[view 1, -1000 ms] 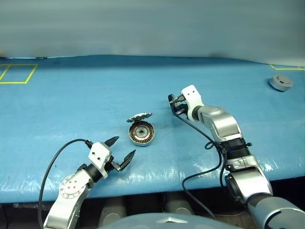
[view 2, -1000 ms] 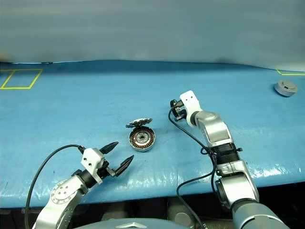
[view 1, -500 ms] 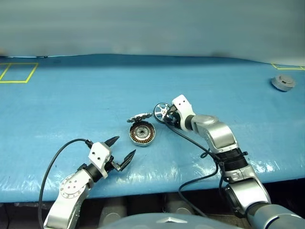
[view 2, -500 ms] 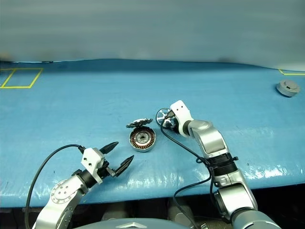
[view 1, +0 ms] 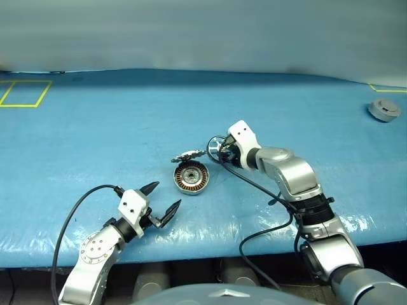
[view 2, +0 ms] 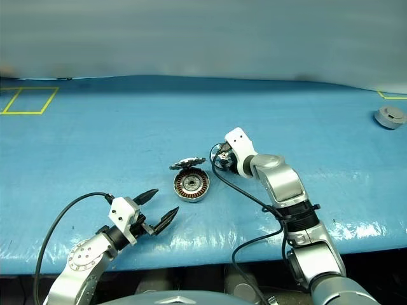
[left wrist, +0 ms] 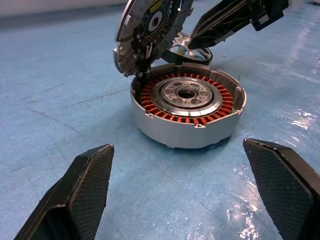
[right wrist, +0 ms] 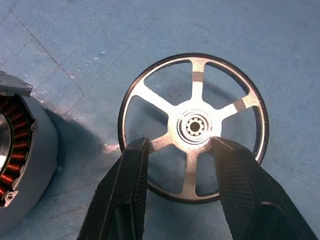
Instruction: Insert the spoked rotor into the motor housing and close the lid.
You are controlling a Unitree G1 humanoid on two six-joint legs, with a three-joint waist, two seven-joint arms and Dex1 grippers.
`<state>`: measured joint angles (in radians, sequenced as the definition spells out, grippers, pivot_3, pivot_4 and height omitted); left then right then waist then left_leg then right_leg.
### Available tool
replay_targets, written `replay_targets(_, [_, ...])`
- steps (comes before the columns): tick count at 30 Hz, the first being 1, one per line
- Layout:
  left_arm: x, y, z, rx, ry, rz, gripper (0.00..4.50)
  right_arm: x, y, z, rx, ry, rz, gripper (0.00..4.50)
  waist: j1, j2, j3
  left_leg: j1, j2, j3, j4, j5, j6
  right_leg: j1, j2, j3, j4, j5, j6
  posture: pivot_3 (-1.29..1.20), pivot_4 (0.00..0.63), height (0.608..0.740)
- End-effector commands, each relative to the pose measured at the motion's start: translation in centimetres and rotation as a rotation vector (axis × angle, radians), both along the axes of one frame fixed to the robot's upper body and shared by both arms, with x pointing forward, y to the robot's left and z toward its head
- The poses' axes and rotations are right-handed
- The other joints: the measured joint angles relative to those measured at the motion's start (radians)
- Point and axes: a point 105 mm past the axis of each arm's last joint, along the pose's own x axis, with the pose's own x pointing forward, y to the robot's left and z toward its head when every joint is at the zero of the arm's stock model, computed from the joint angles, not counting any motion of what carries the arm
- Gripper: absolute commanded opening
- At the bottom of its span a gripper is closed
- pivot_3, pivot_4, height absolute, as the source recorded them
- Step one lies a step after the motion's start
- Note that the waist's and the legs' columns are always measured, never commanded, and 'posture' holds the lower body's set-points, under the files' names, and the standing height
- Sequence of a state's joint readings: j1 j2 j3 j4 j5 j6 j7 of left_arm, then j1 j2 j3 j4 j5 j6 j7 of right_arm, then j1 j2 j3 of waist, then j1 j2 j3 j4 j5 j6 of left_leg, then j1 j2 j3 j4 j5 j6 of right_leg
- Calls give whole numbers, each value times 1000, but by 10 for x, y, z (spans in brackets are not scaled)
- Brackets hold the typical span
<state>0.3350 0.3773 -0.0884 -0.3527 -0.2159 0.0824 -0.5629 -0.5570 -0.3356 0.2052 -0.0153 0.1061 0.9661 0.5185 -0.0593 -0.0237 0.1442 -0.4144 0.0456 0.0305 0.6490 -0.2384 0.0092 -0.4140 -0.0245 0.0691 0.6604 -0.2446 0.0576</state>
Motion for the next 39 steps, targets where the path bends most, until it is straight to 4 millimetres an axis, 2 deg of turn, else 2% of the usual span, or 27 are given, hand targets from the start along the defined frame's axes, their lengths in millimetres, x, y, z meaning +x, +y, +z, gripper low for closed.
replay_targets(1, [2, -1, 6, -9, -32, -1, 4500, 3, -2, 2, 17, -10, -15, 2066, 0, 0, 0, 0, 0, 0, 0, 0, 0, 0, 0, 0, 0, 0, 0, 0, 150, 740])
replay_targets(8, [1, 0, 6, -6, -31, -2, 4500, 8, -9, 8, 14, -32, -32, 2066, 0, 0, 0, 0, 0, 0, 1, 0, 0, 1, 0, 0, 0, 0, 0, 0, 150, 740])
replay_targets(18, [0, -1, 6, -9, -27, -7, 4500, 8, -2, 20, 77, -60, -48, 2066, 0, 1, 1, 0, 0, 0, 0, 0, 0, 0, 1, 0, 0, 0, 0, 0, 150, 740])
replay_targets(24, [0, -1, 6, -10, -26, -5, 4500, 10, -1, 24, 78, -66, -69, 3969, 0, 2, 1, 0, 0, 0, 0, 0, 0, 0, 0, 0, 0, 0, 1, 0, 150, 740])
replay_targets(36, [1, -1, 5, -14, -25, 1, 4500, 17, 6, 21, 91, -60, -97, 3969, 0, 2, 2, 0, 0, 0, 1, 0, 0, 0, 0, 0, 0, 0, 1, 0, 150, 740])
replay_targets(39, [1, -1, 5, -15, -26, 3, 4500, 18, 7, 15, 82, -52, -102, 3969, -1, 2, 2, 0, 0, 0, 1, 0, 0, 0, 0, 0, 0, 0, 1, 0, 150, 740])
